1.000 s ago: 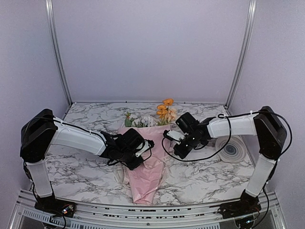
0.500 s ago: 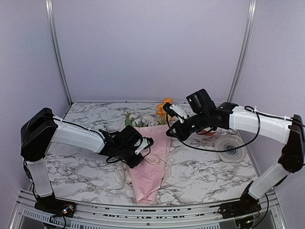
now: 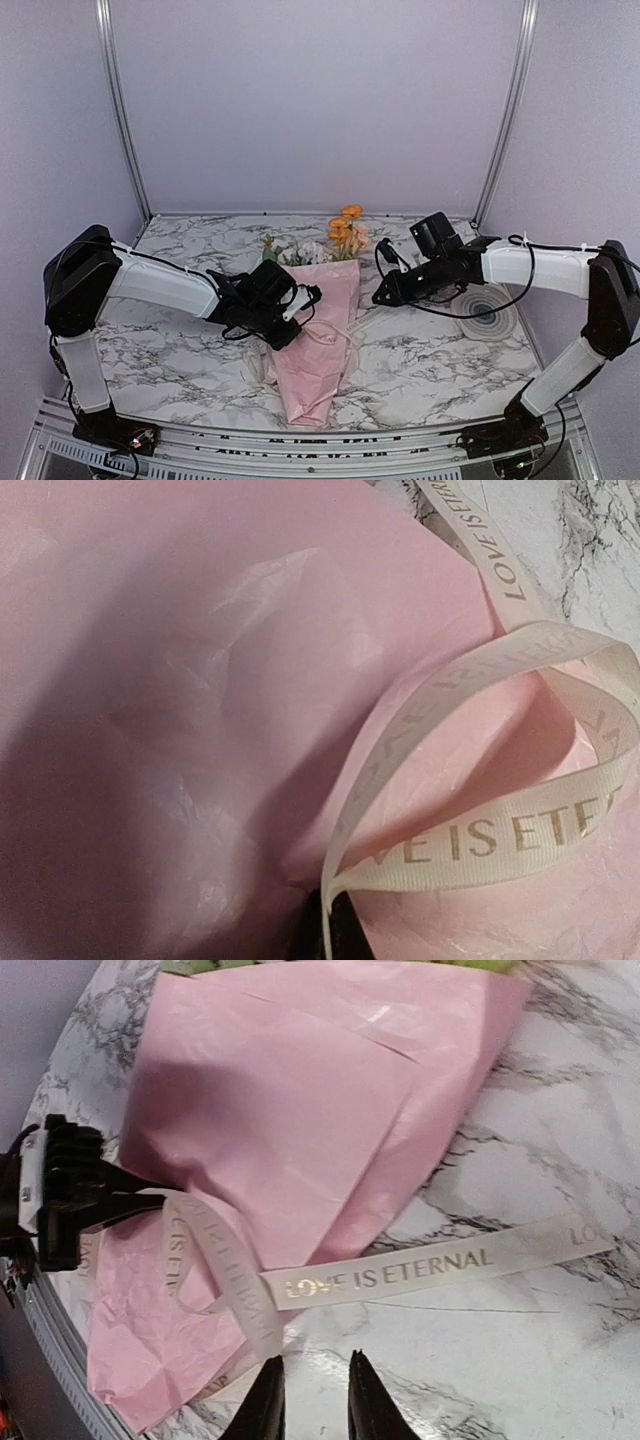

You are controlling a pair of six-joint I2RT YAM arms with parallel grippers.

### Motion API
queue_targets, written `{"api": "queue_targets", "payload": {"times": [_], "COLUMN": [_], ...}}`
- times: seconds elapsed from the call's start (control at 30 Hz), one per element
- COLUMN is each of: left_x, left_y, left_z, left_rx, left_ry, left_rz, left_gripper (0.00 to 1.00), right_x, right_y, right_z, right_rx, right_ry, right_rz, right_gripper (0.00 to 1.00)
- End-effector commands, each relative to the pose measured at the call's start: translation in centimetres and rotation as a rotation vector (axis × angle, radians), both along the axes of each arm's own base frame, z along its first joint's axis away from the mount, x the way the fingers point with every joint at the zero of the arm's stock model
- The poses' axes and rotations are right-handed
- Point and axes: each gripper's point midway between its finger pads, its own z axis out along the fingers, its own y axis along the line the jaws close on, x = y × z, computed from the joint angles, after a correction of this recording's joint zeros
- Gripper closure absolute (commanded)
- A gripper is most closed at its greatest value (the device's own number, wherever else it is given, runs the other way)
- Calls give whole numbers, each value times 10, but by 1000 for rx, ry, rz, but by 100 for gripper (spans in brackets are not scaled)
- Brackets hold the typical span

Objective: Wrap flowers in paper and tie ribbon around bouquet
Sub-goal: Cross the ribbon over the folded bouquet.

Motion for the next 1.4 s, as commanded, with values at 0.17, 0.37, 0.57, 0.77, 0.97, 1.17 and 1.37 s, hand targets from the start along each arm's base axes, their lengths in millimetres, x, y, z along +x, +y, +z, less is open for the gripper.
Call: {"api": "queue_targets", "payload": {"times": [0.17,0.37,0.57,0.77,0.97,1.17,1.37], "left_x": [-6,-6,-8,-17,-35,-41,-54], "left_y": [8,10,10,2,-13,-10,-21], "left_z": [-19,-21,-28,-32,-36,-37,-38], "left_rx": [36,43,39,-8,-33,-37,-98], "left_ry": [35,36,54,82,106,102,142], "left_rz": [-2,5,12,-13,-87,-109,-169], "left_gripper": [100,100,100,100,100,100,100], "right_x": [23,60,60,57,58,66,72], "right_y": [-5,-15,-31,-37,-74,-78,-76], "right_z": [-34,-39,-85,-102,-103,-35,-25], "right_rx": [-42,-180,-373,-486,-686,-597,-450], "right_ry": [15,22,61,53,10,-70,-50], "right_rz": [-40,-67,-209,-241,-320,-418,-596], "right_gripper": [62,49,54,53,51,35,26]}}
